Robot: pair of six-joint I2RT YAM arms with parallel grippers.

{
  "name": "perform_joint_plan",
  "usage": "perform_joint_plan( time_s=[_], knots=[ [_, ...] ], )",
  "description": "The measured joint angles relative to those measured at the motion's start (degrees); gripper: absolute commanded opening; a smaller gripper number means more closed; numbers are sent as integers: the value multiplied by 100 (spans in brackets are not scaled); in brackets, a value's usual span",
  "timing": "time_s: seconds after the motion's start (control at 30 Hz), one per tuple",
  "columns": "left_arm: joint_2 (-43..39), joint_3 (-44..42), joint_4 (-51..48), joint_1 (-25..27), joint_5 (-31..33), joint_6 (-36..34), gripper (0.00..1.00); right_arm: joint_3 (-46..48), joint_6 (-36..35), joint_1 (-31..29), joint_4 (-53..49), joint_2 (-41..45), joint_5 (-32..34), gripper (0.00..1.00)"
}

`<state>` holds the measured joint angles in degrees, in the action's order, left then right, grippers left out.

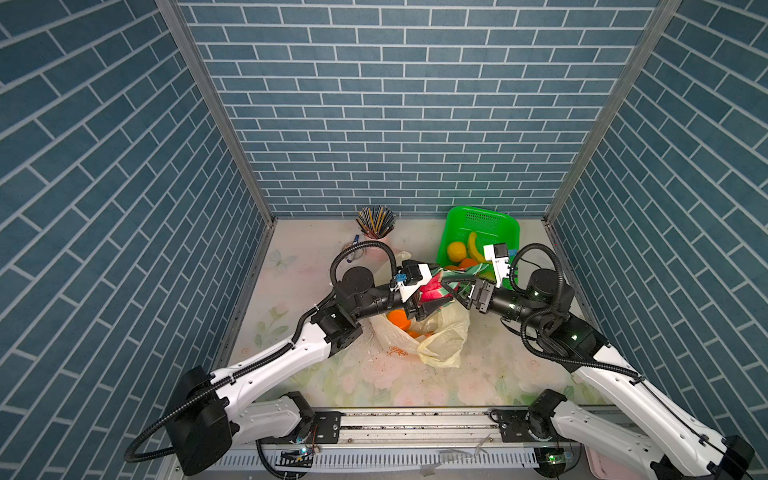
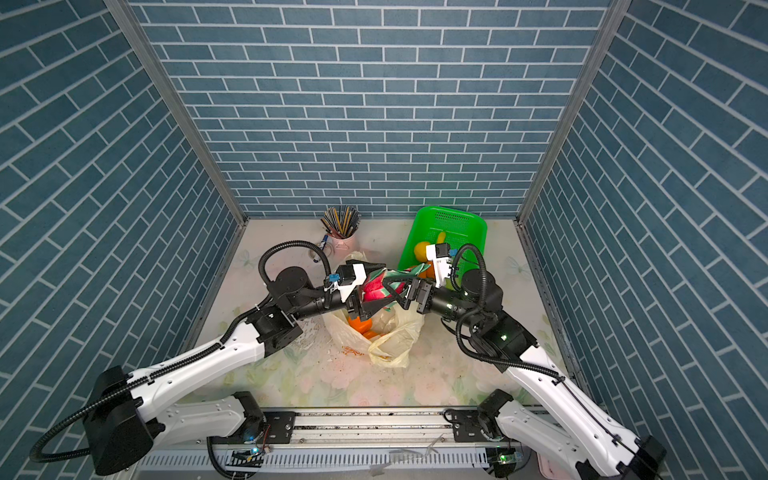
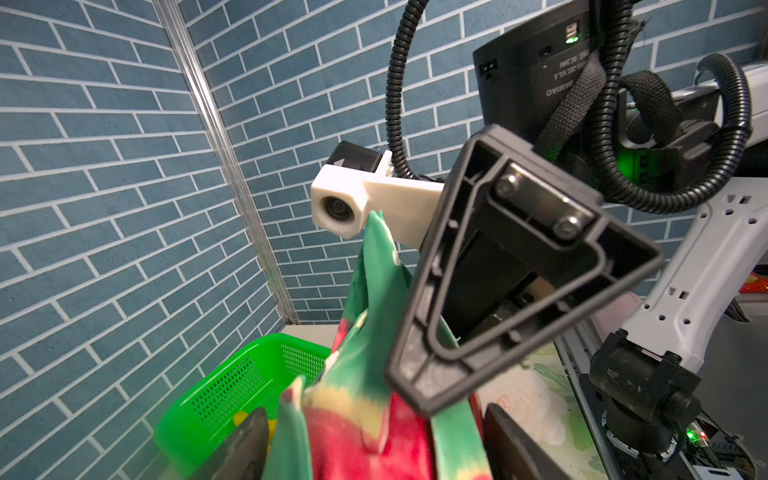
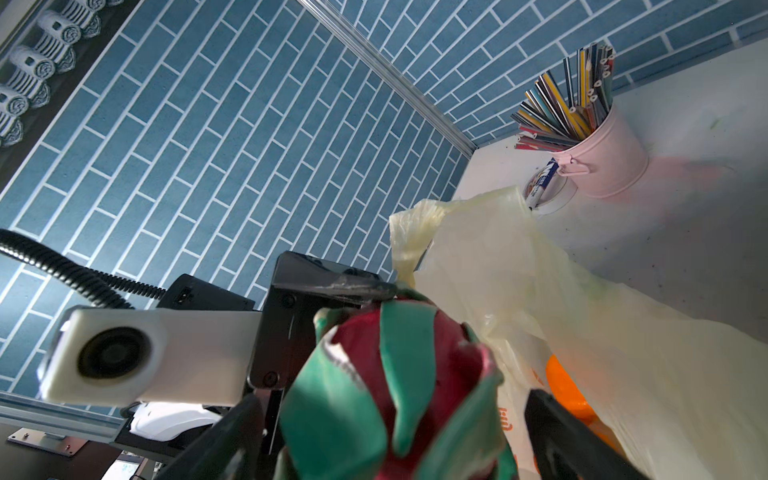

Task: Untie the knot of the plastic bag and take out the fruit
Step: 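Grasp the pink dragon fruit with the right gripper while the left holds it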

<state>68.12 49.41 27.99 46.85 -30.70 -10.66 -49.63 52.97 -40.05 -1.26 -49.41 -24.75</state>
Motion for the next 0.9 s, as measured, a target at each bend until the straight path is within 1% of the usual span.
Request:
perform_joint_plan(
  time_s=[0.2,0.33,0.43,0.5,0.63,0.7,0.77,0.9],
  knots=[
    [190,197,-101,-15,-7,-173,33,52,129,17,522,-291,-105,97],
    [323,382,-361,-63,-7,-393,33,50,118,76,623,-474,-127,91],
    [431,544,-616,-70,-26,-590,33,-44,59,98,413,-605,-74,84],
    [496,656,-787,-74,-33,-726,33,-129,59,118,271,-695,-37,85],
    [643,855,-1093,-83,-26,-962,33,-179,66,138,205,-835,-79,92],
    [702,905,-1163,-96,-15,-1034,33,-184,63,151,214,-896,-125,93],
    [754,953,-1235,-114,-17,-1088,33,-184,59,162,214,-953,-146,87],
    [791,1012,-1329,-136,-9,-1134,33,-184,-50,203,192,-1014,-129,63]
  ],
)
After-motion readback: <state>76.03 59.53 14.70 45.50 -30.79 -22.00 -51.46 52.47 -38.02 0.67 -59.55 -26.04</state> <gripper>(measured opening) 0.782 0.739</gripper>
